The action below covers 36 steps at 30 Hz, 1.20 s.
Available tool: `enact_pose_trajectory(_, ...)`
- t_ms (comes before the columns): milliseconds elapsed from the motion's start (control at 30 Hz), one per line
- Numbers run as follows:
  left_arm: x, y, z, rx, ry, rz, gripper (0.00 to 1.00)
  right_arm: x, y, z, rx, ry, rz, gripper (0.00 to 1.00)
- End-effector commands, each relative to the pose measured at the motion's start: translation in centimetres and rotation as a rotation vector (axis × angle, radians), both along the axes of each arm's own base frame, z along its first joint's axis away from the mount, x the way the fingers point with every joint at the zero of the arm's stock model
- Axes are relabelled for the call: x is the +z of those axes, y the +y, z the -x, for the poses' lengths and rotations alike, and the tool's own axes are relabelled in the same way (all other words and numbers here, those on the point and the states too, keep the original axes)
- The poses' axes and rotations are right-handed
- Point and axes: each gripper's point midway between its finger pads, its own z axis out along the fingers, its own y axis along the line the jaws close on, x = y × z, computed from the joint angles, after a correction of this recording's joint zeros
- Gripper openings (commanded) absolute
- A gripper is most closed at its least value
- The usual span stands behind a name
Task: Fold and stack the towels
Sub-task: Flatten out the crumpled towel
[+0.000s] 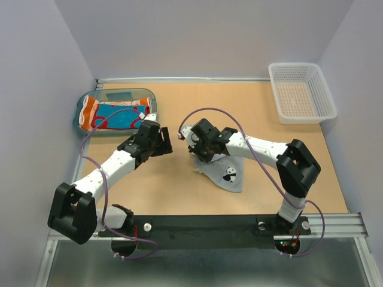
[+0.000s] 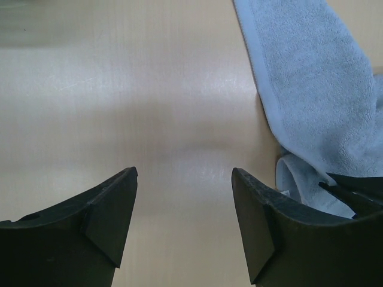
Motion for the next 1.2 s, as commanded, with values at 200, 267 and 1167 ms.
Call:
enact_pose_trajectory(200,2.1,-4.5,-3.7,0.029,-0.005,0.232,0.76,8.7,0.3,-1.3,-0.013,-0.199,-0.138,0.00)
enact_pose_trajectory(267,2.4,-5.5,-4.4,0.032,-0.003,0.279,0.82,9.3,0.2,-0.8,-0.008,-0.199,-0.160,0.00)
enact_pose_trajectory(1167,-6.0,-8.0,-7.4,0.400,0.214,0.619,0.87,10.3,-0.4,0.8,-0.024,-0.193,-0.239,0.00)
